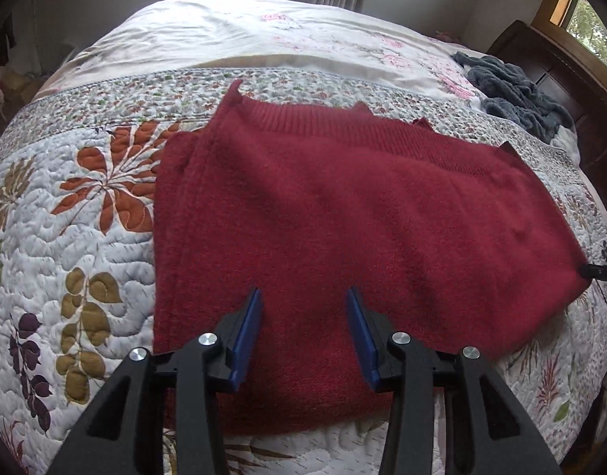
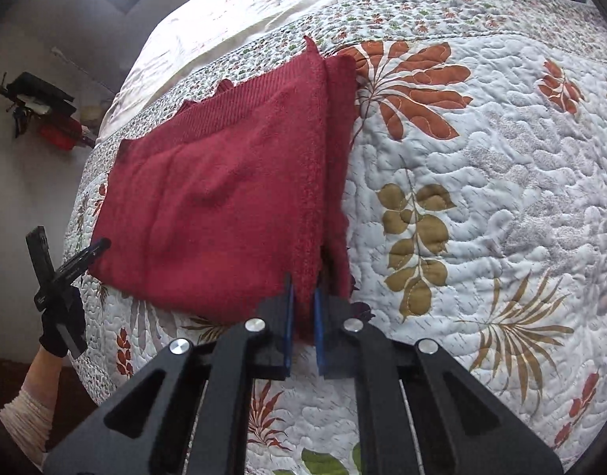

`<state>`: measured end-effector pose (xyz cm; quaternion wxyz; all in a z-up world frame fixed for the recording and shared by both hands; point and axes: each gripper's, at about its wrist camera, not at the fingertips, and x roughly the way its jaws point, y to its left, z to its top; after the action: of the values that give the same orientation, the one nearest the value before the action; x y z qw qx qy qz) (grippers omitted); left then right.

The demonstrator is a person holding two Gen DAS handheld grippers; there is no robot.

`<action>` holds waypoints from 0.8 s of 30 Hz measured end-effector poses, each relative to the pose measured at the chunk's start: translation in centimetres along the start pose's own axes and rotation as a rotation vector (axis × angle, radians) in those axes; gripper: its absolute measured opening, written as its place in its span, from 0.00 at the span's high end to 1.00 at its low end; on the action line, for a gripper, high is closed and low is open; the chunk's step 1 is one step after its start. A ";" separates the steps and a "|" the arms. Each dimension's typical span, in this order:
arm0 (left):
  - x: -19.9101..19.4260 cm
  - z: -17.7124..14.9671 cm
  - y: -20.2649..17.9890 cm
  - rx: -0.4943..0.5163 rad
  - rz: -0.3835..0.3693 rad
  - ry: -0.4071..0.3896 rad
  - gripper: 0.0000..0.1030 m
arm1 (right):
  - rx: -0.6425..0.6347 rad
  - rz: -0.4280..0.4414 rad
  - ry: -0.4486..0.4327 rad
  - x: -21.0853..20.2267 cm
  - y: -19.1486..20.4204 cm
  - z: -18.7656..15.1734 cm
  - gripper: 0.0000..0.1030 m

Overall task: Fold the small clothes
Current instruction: 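Grasp the sweater side edge with the right tool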

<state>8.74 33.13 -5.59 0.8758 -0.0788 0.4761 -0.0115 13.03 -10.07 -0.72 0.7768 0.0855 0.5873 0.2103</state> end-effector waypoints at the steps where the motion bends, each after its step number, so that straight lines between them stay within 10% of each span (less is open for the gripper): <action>1: 0.1 -0.1 0.1 0.000 -0.004 0.001 0.57 | 0.004 -0.003 0.013 0.1 -0.3 -0.2 0.94; 15: 0.7 -0.5 0.4 0.017 -0.005 0.013 0.57 | 0.079 -0.004 0.064 4.0 -2.7 -1.5 0.91; 24: -1.4 2.2 -2.4 -0.010 -0.065 -0.053 0.54 | 0.090 0.041 -0.072 0.3 -1.9 2.1 0.53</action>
<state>9.98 31.21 -2.93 0.8869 -0.0988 0.4500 -0.0354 15.49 -11.46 -1.06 0.7882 0.1399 0.5662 0.1965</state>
